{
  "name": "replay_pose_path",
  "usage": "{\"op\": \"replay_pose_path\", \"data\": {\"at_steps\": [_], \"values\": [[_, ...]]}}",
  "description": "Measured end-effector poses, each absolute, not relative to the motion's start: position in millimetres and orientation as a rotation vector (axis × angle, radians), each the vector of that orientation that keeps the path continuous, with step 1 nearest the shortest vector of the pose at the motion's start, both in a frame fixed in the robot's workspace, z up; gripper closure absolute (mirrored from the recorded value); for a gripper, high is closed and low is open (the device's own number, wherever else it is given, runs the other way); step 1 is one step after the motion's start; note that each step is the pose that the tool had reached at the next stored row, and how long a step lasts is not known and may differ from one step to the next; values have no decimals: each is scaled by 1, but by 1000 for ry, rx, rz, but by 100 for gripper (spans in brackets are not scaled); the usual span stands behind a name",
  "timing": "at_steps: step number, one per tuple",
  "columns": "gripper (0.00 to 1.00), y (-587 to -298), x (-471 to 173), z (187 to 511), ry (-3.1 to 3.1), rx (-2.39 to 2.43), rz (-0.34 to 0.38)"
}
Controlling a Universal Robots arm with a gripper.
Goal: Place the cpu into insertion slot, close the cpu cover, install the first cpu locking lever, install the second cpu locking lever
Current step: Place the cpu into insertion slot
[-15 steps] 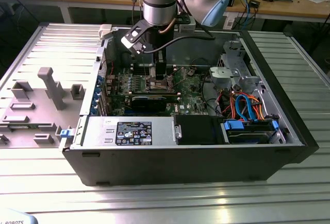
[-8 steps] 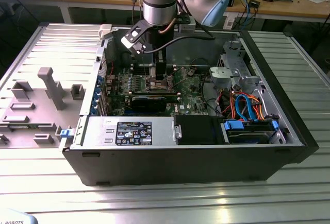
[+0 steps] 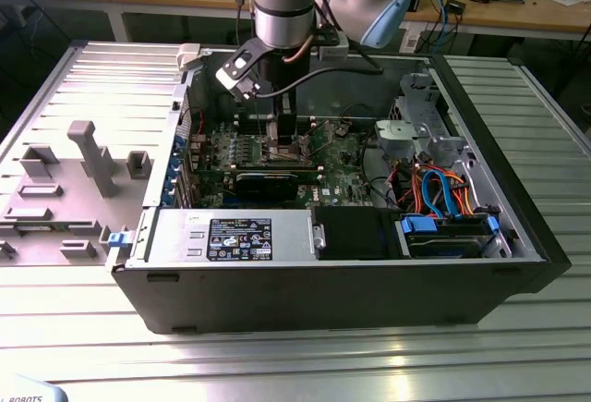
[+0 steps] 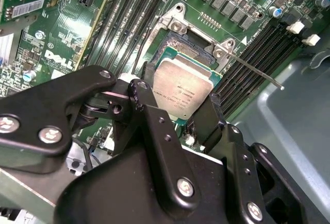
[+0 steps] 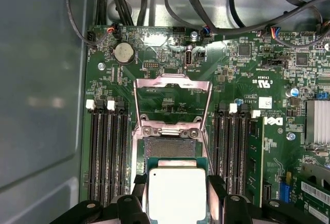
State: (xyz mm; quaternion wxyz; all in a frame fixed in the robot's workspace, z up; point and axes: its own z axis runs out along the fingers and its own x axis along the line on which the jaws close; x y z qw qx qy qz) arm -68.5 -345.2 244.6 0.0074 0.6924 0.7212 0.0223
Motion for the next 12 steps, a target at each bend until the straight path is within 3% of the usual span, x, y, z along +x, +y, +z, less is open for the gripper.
{"op": "replay_pose_path", "data": {"at_steps": [12], "values": [[45,-345,-70,236,2255,2165,70]]}}
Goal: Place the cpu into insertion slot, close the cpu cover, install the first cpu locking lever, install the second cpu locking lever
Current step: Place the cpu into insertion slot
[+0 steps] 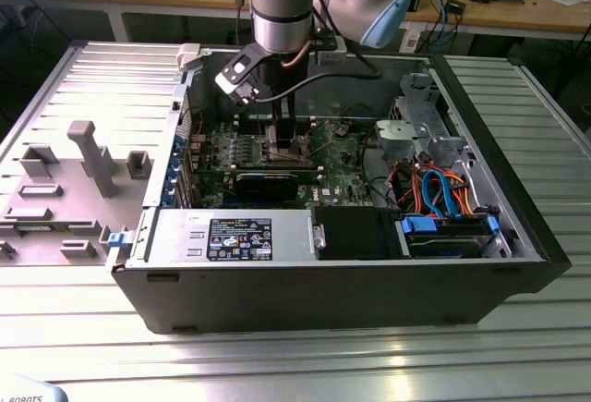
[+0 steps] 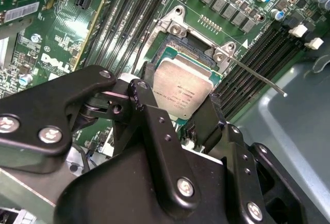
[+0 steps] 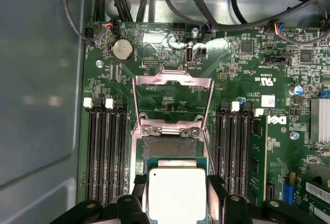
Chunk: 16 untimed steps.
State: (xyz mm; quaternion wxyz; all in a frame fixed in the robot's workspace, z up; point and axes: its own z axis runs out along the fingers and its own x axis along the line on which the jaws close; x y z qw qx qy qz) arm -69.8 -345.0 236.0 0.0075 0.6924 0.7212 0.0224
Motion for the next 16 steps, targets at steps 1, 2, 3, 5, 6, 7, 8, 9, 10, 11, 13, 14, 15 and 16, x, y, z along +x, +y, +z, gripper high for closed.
{"op": "replay_pose_path", "data": {"at_steps": [1,2,3,5,6,7,8,9,10,11,13,14,15,16], "values": [[45,-345,-70,234,2255,2165,70],[45,-344,-70,231,2255,2165,70],[45,-344,-70,230,2254,2166,70],[45,-344,-70,227,2254,2166,70],[45,-344,-70,226,2251,2169,71],[45,-343,-70,224,2245,2175,71],[45,-343,-69,223,2242,2178,70],[45,-343,-69,223,2240,2180,70],[45,-343,-68,222,2238,2181,70],[45,-343,-68,222,2237,2182,70],[45,-342,-67,219,2236,2183,70],[45,-341,-67,218,2233,2186,70],[45,-341,-67,216,2225,2194,70],[45,-341,-67,215,2218,2201,70]]}}
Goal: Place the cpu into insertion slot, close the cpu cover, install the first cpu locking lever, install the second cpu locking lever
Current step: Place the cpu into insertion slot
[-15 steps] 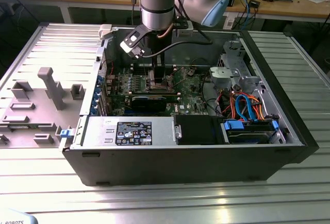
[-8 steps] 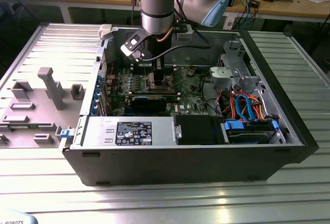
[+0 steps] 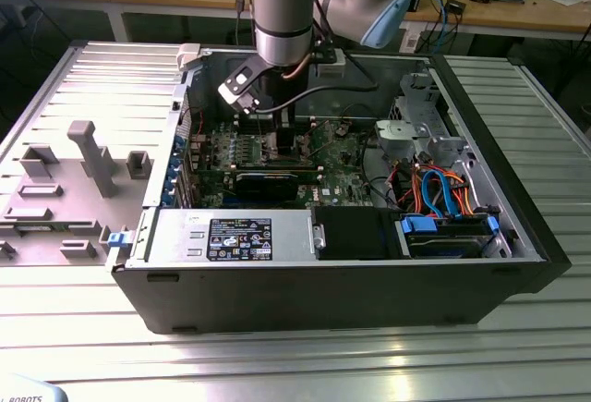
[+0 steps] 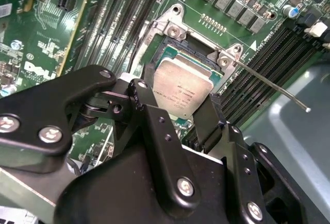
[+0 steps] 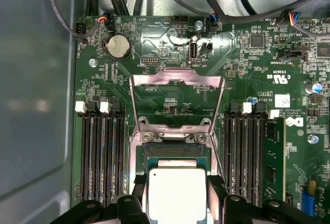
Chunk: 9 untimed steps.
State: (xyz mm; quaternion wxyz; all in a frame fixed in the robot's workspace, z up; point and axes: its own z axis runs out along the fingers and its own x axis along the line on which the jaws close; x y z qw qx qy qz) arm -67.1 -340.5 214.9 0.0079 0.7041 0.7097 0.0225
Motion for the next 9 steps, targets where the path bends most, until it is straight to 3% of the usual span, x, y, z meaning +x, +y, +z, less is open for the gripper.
{"op": "replay_pose_path", "data": {"at_steps": [9], "values": [[45,-338,-67,202,2203,2217,69]]}}
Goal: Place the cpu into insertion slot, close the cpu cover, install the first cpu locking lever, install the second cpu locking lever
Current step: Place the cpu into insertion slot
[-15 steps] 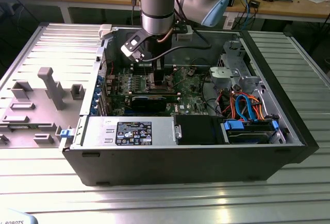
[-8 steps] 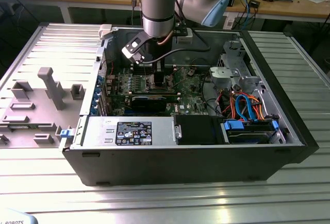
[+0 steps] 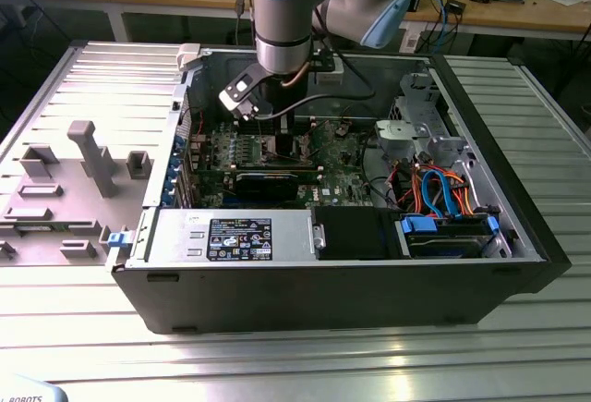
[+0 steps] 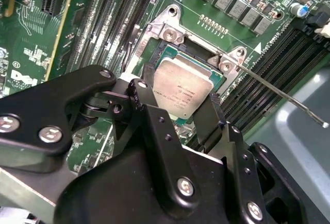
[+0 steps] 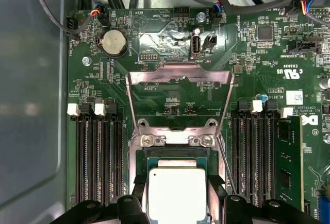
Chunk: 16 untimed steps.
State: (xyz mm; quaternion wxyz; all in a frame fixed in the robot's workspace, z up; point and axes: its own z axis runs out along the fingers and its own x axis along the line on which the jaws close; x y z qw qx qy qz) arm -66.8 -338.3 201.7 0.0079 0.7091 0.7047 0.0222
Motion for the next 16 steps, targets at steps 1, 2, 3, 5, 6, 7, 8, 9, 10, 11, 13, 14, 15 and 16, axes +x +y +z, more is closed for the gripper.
{"op": "replay_pose_path", "data": {"at_steps": [1,2,3,5,6,7,8,9,10,11,13,14,15,16], "values": [[45,-338,-67,201,2201,2218,69],[45,-338,-67,201,2200,2219,69],[45,-338,-66,201,2199,2219,69],[45,-338,-66,201,2199,2219,68],[45,-338,-66,201,2200,2218,68],[45,-338,-66,201,2201,2217,68],[45,-338,-66,201,2201,2217,68],[45,-338,-66,201,2201,2216,67],[45,-338,-66,201,2203,2215,67],[45,-338,-66,201,2206,2212,67],[45,-338,-66,201,2212,2207,66],[45,-338,-66,200,2215,2204,66],[45,-338,-65,200,2220,2200,66],[45,-338,-65,200,2220,2200,66]]}}
